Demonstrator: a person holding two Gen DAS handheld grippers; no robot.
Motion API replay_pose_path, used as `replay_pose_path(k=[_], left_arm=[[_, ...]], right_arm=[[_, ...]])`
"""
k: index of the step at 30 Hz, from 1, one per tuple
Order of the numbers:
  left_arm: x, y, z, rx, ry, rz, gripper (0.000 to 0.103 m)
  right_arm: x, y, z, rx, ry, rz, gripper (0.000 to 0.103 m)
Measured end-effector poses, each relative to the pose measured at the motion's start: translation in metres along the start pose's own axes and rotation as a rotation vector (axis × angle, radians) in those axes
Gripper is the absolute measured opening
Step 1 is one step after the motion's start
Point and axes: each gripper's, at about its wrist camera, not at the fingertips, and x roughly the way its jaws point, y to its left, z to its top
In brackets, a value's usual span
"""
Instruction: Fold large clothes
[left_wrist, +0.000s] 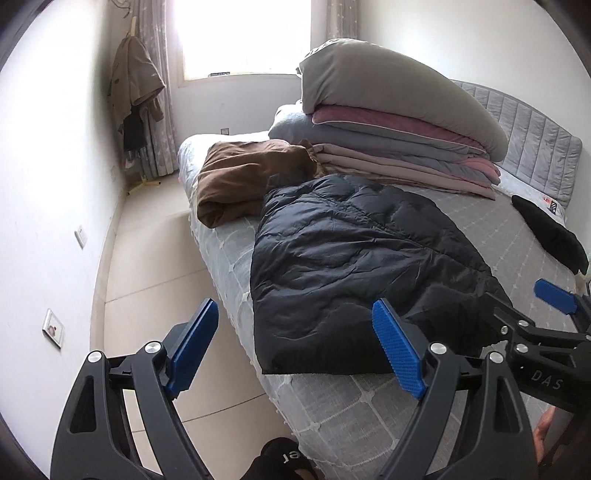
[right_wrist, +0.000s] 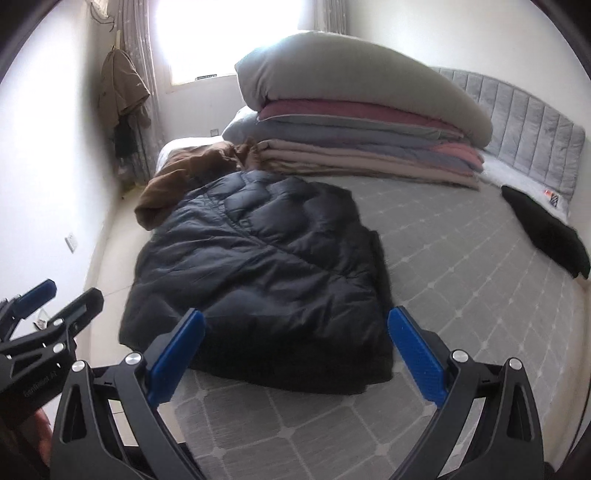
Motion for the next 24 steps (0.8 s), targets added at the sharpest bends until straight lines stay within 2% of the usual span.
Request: replay_pose_path(k=[9, 18, 24], left_arm=[[-0.005, -0.002, -0.001, -0.006, 0.009, -0.002, 0.082], [0.003, -0.006, -0.005, 0.011, 0.084, 0.010, 0.082], [0.007, -0.007, -0.007, 0.014, 0.107, 0.013, 0.082]], right_arm=[[-0.007, -0.003, 0.002, 0.008, 0.002, -0.007, 0.096], [0.003, 0.004, -0.001, -0.002, 0.068, 0.000, 0.096], [0.009, 0.003, -0.003, 0.005, 0.101, -0.012, 0.096]])
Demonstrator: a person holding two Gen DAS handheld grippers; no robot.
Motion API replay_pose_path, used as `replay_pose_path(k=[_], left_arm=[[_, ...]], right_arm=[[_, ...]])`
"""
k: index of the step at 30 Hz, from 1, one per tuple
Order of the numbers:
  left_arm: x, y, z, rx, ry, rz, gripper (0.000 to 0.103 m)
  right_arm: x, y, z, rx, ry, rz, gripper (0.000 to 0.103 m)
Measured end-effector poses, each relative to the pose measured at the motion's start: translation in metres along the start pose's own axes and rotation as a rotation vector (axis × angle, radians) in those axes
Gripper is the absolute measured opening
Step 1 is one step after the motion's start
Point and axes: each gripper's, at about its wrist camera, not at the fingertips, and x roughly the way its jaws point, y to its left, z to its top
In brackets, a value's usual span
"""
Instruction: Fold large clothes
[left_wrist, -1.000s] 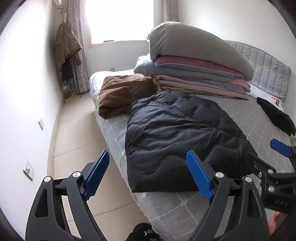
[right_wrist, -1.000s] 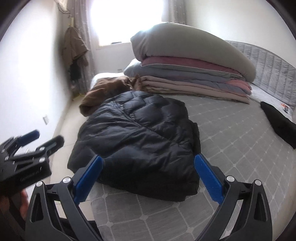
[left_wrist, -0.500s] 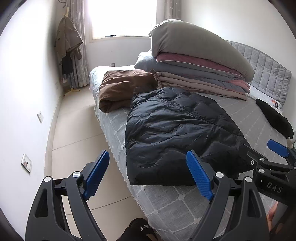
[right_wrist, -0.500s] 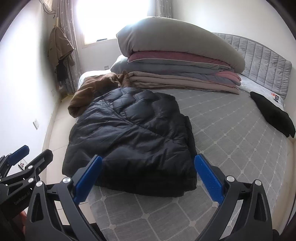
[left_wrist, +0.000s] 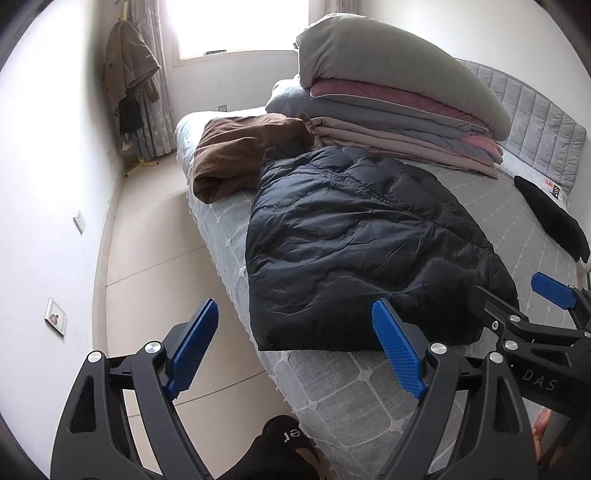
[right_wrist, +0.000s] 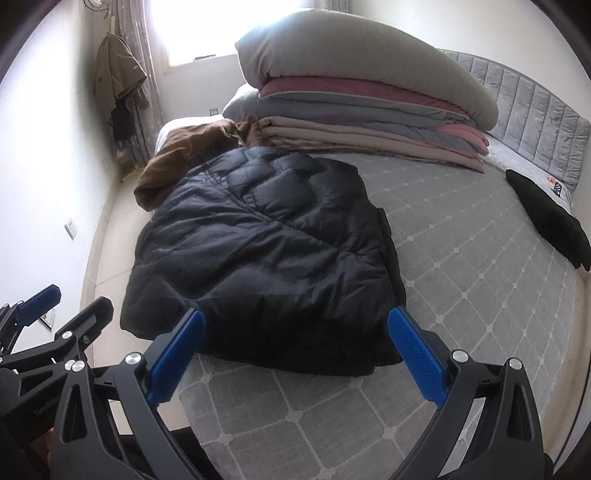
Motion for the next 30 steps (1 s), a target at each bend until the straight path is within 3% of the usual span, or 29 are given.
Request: replay_pose_path(k=[30], left_arm=[[0.0063, 0.0029, 0.0017, 0.010, 0.030, 0.001, 0.082]], right_arm=[[0.0011, -0.0094, 0.0000, 0.012, 0.019, 0.012, 0.096]])
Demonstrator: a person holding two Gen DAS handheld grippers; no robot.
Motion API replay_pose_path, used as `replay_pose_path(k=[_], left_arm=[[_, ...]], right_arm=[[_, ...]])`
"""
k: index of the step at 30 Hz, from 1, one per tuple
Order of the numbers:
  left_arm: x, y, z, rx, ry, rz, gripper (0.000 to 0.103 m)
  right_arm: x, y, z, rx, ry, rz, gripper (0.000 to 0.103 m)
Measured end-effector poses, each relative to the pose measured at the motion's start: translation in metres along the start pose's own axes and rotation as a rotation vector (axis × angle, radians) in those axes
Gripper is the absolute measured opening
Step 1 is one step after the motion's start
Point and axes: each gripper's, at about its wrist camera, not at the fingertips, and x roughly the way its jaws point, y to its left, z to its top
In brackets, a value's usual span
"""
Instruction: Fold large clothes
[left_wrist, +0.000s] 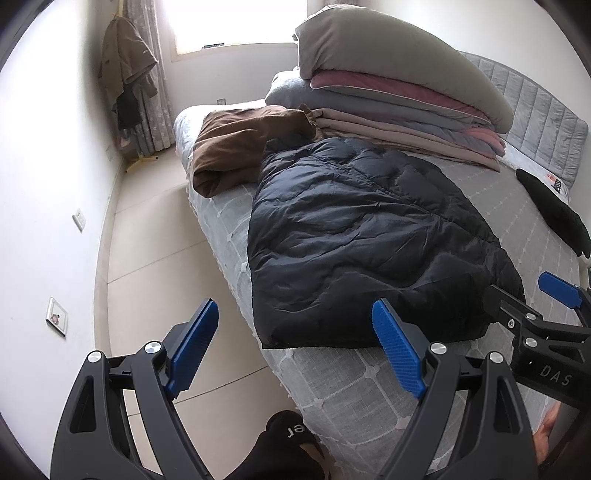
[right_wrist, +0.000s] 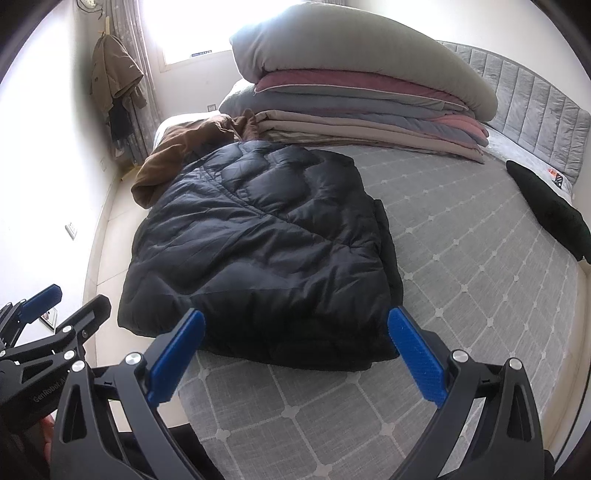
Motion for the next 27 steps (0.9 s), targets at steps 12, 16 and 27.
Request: replay_pose_path(k=[12, 16, 27], left_arm=[[0.0006, -0.0018, 0.0003, 0.003, 0.001, -0.004, 0.082], [0.0003, -0.0023, 0.0007, 0.005, 0.000, -0.005, 0.082], [0.0006, -0.0060, 0.0012, 0.009, 0.000, -0.010, 0.082]], right_arm=[[0.0021, -0.0013, -0.0004, 0.000, 0.007, 0.008, 0.096], [0.0025, -0.0017, -0.0002, -0.001, 0.008, 0.010, 0.096], [0.0039, -0.0038, -0.0003, 0.000, 0.010, 0.019, 0.096]])
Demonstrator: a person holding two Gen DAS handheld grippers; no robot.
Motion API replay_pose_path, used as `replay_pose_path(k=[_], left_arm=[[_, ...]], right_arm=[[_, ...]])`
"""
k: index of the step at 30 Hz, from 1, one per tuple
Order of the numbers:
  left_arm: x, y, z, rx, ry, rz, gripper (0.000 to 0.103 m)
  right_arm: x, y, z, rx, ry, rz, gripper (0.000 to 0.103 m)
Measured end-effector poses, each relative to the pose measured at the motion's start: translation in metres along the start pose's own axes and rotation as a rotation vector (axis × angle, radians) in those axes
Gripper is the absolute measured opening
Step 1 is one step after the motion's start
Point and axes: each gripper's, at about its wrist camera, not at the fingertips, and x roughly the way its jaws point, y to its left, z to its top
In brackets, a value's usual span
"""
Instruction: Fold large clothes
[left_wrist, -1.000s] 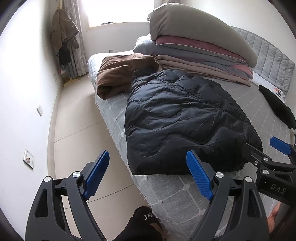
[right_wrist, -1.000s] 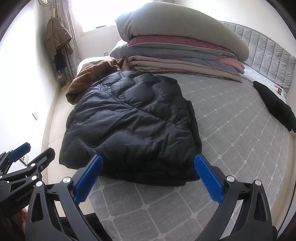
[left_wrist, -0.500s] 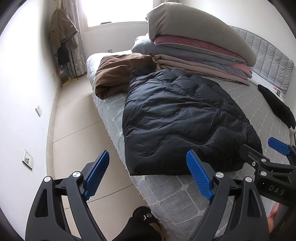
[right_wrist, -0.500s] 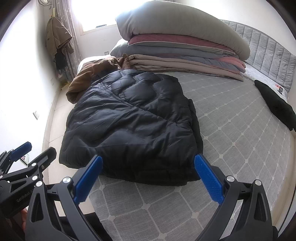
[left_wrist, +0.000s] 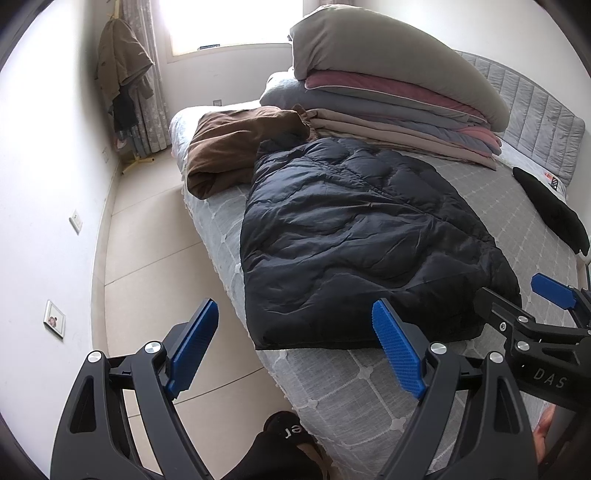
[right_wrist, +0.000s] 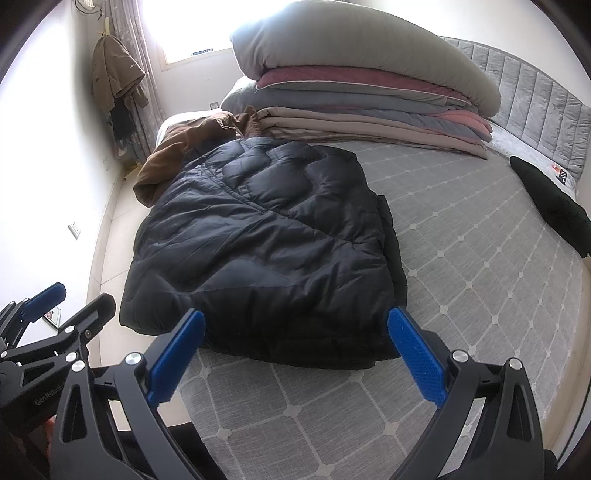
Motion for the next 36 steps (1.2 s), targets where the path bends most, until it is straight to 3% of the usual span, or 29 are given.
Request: replay_pose_path(k=[36], left_arm=[[0.0010, -0.0072, 0.0011, 0.010, 0.005, -0.005, 0.082]], right_arm=[[0.0017, 0.0002, 0.0005, 0.003, 0.001, 0.008, 0.096]])
